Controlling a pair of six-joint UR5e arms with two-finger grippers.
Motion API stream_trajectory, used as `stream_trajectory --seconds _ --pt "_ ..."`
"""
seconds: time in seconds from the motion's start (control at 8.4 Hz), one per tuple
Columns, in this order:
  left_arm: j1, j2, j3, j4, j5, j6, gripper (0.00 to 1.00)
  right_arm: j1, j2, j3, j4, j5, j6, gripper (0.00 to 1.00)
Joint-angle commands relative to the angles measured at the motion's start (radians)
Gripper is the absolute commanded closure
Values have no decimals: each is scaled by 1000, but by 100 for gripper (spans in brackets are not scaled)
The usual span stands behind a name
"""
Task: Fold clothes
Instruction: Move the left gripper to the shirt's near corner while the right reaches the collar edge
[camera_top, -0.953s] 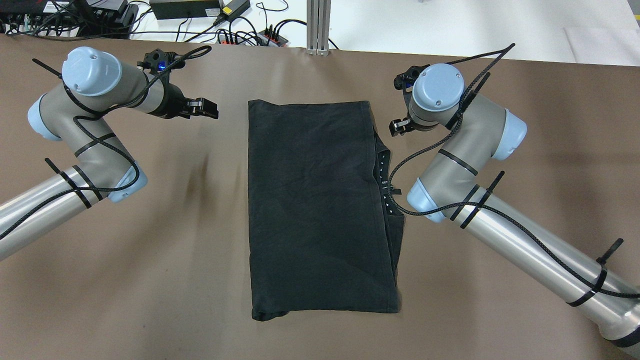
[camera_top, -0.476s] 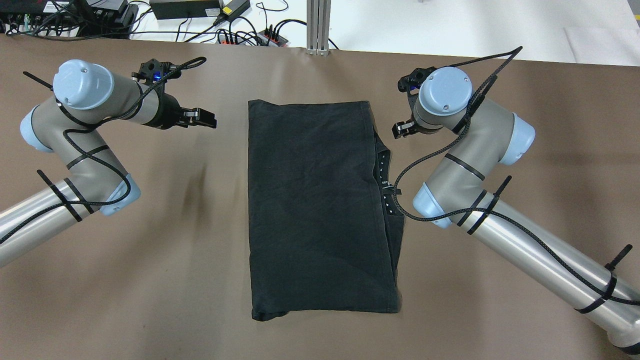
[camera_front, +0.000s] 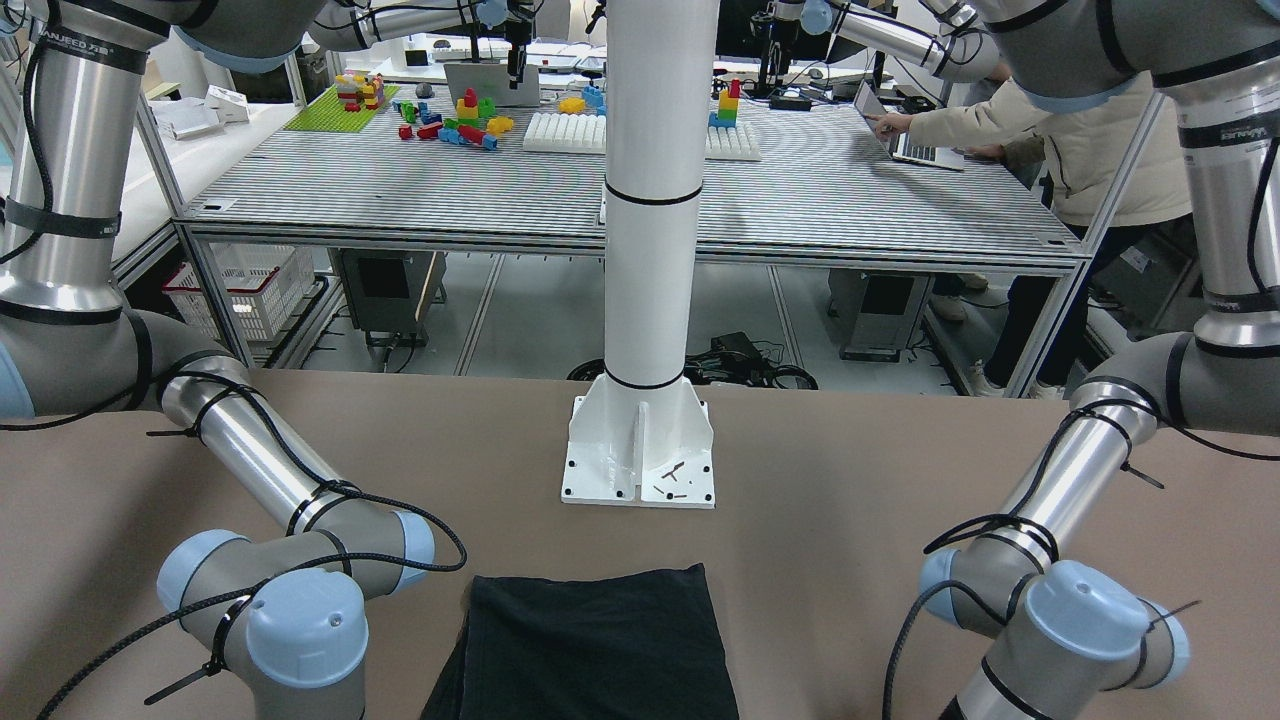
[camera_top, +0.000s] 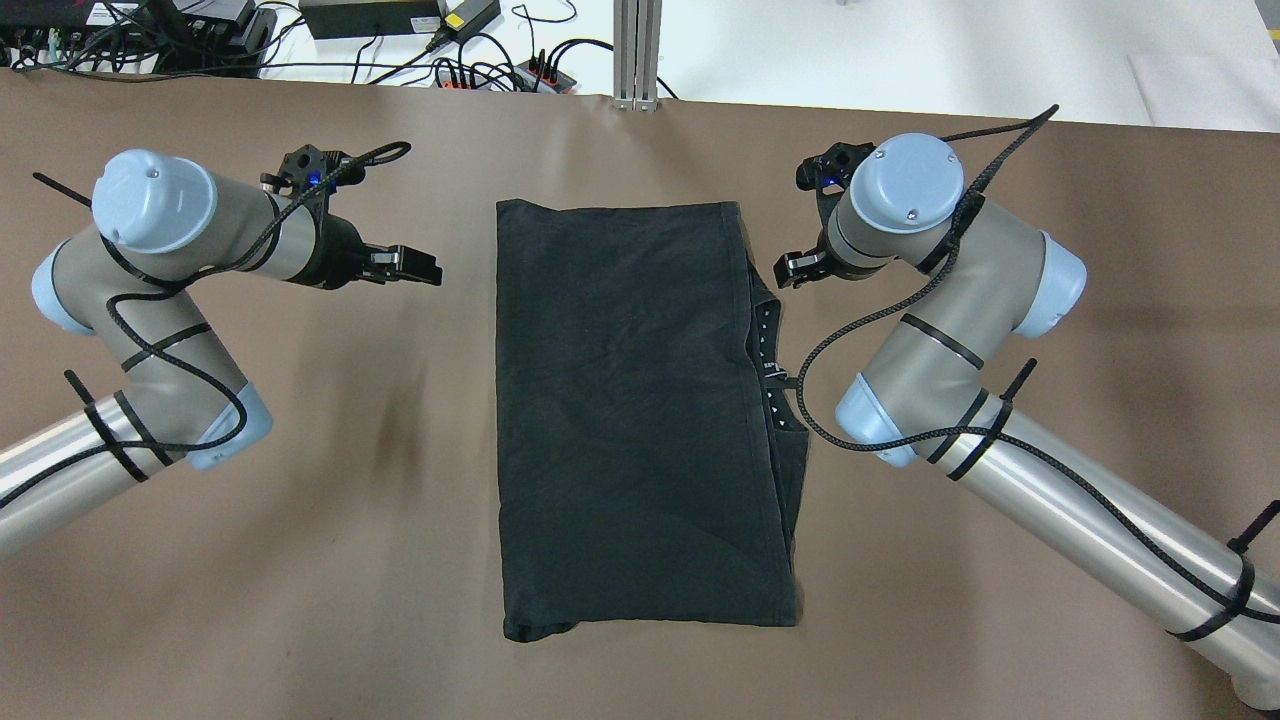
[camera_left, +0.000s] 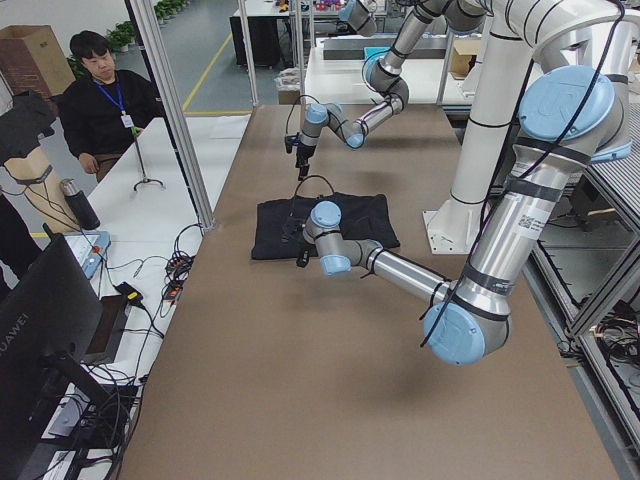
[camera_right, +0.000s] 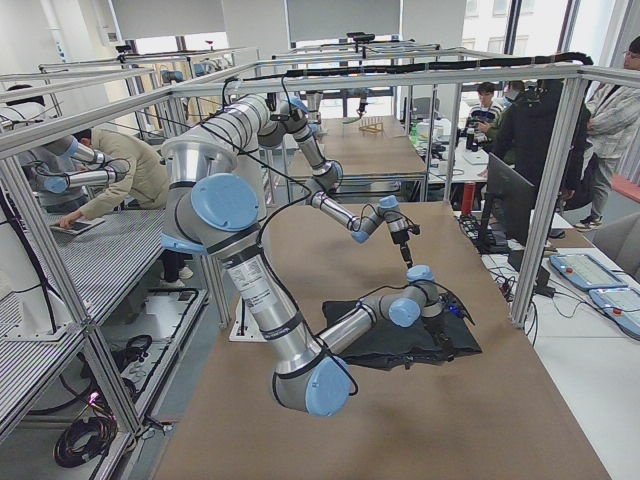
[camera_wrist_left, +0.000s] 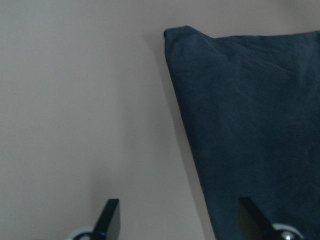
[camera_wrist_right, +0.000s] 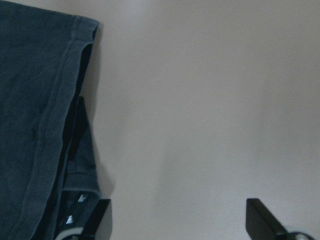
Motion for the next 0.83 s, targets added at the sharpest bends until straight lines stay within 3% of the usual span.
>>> stream_trajectory --seconds 0.0,0.12,0.36,0.48,0.71 --pt "107 109 -156 3 59 -292 15 -32 -96 195 4 23 233 6" --pt "180 144 -196 3 123 -368 15 -64 -119 261 24 22 374 6" --pt "329 238 -323 3 246 -475 14 -139 -160 283 200 -6 688 6" --pt "407 290 -380 4 316 -528 15 -151 -170 283 260 -45 767 7" --pt "582 300 -387 12 523 -642 15 -185 -168 280 268 -133 837 7"
